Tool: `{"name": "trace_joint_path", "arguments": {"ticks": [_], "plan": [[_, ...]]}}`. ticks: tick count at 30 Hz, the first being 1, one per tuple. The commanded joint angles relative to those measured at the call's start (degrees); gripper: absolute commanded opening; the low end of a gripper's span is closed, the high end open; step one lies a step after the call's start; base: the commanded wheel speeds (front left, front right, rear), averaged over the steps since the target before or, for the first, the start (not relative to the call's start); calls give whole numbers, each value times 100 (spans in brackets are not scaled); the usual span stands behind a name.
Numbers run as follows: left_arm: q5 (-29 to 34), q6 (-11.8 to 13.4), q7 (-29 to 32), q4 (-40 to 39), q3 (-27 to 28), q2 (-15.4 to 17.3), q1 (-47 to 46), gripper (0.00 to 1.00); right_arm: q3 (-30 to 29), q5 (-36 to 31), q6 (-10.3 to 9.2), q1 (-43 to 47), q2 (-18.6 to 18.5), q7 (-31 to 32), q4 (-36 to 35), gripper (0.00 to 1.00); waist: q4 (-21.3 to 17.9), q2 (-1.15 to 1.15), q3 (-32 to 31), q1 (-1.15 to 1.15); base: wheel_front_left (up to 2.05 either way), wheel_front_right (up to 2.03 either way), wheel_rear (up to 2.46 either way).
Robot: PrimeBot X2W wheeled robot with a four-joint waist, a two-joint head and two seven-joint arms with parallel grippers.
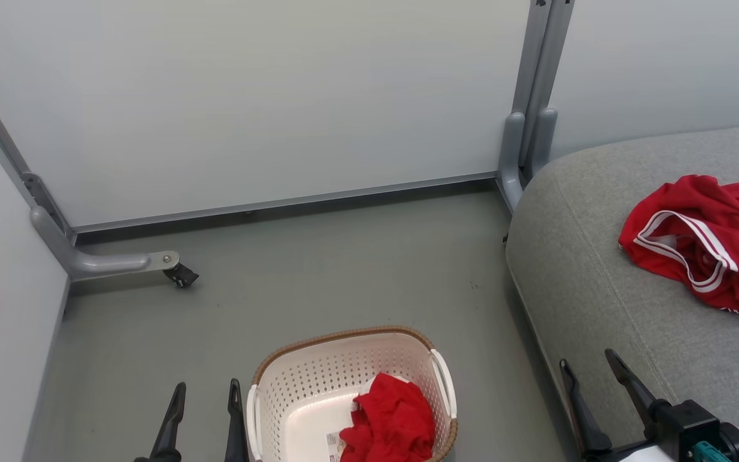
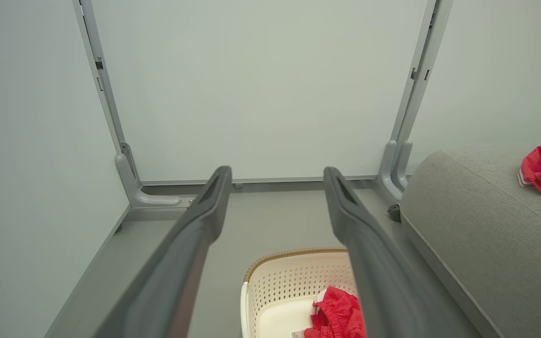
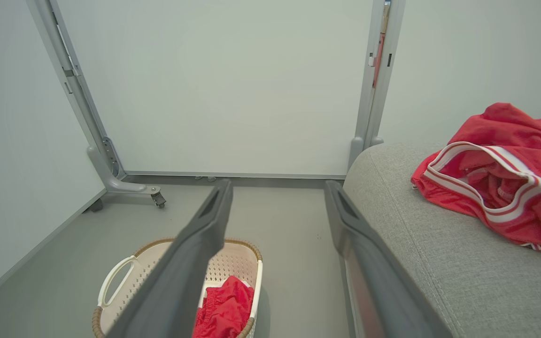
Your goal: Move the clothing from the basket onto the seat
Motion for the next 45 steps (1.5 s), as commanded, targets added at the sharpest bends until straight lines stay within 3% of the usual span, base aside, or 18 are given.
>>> {"name": "trace_joint_path", "arguments": {"ticks": [1, 17, 26, 37, 40, 45], "plan": [[-15, 42, -2, 27, -14, 1, -56, 100, 0, 40, -6, 79, -2, -12, 12, 100, -16, 0, -5, 0, 0, 0, 0], [-61, 60, -3, 164, -168, 2, -122, 100, 61, 71, -6, 115, -86, -12, -6, 100, -20, 0, 103, 0, 0, 0, 0], [-133, 8, -3, 290, -329, 2, -282, 100, 149, 101, -6, -78, -199, -12, -64, 100, -1, 0, 594, 0, 0, 0, 0], [-46, -150, -3, 544, -764, 6, -1717, 100, 112, 195, -6, -1107, -509, -12, -402, 100, -105, 0, 2788, 0, 0, 0, 0], [69, -125, -2, 851, -858, 8, -2280, 100, 110, 207, -6, -1499, -601, -11, -463, 100, -206, 0, 3360, 0, 0, 0, 0], [48, -360, -2, 1698, -1234, 11, -3295, 100, -41, 204, -6, -1944, -706, -11, -652, 100, -210, 0, 4084, 0, 0, 0, 0]]}}
